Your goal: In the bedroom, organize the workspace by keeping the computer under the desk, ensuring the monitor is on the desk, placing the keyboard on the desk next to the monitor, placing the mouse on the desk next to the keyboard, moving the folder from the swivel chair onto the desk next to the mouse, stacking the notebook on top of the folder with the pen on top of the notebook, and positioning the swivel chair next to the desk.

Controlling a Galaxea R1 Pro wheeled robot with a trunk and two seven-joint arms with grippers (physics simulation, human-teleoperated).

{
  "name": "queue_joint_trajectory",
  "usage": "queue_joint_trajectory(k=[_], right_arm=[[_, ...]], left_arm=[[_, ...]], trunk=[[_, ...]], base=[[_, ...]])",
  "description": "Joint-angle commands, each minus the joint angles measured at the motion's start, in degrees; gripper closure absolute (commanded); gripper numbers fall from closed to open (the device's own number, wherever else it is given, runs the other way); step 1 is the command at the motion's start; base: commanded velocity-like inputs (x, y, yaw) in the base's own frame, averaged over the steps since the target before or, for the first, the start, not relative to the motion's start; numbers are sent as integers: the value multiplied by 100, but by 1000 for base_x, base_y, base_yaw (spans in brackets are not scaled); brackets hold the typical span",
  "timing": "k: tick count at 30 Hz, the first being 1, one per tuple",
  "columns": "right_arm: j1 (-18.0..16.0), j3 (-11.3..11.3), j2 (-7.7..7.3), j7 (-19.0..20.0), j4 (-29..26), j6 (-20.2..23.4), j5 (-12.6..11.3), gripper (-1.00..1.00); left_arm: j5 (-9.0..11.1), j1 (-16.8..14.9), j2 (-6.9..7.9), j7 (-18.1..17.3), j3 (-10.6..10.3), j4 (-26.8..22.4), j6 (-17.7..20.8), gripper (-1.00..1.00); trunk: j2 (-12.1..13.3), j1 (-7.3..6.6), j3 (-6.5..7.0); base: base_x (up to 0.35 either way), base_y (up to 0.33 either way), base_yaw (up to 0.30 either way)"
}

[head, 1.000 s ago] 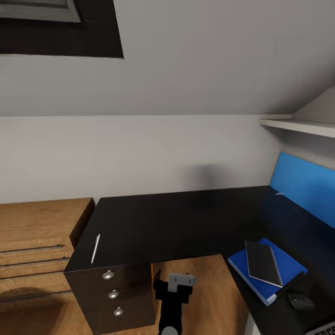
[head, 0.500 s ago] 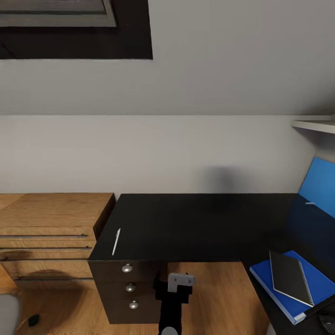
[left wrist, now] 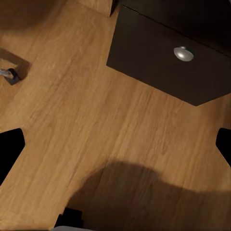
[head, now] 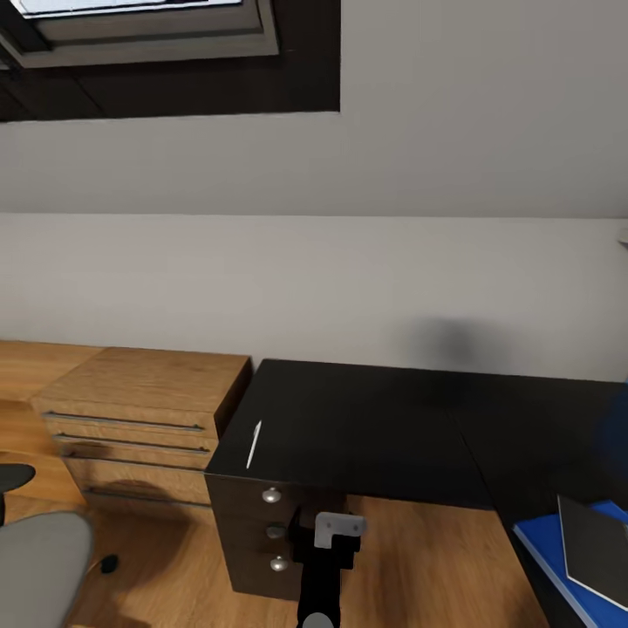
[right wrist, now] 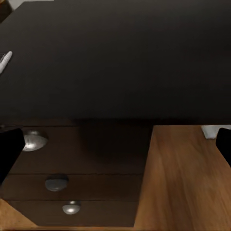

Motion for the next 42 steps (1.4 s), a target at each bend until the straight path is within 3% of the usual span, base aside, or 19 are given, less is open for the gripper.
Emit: queue_joint_trajectory(k=[1, 17, 37, 42], right_arm=[[-8, 13, 0, -34, -4, 17, -26, -100], [-8, 11, 0, -36, -8, 17, 11, -100], [-8, 13, 0, -43, -14, 17, 62, -100], [-8, 20, 0, -47, -13, 17, 218, -100]], left_arm=[[59, 2, -5, -28, 21, -14, 43, -100], [59, 4, 0, -28, 21, -14, 43, -100], [59, 2, 0, -28, 21, -14, 43, -100], [59, 0, 0, -28, 21, -14, 43, -100]], trunk=[[-4, 1, -6], [-4, 1, -50], [-4, 1, -196], [-4, 1, -233]], base=[[0, 0, 274], [0, 0, 268], [0, 0, 167], [0, 0, 157]])
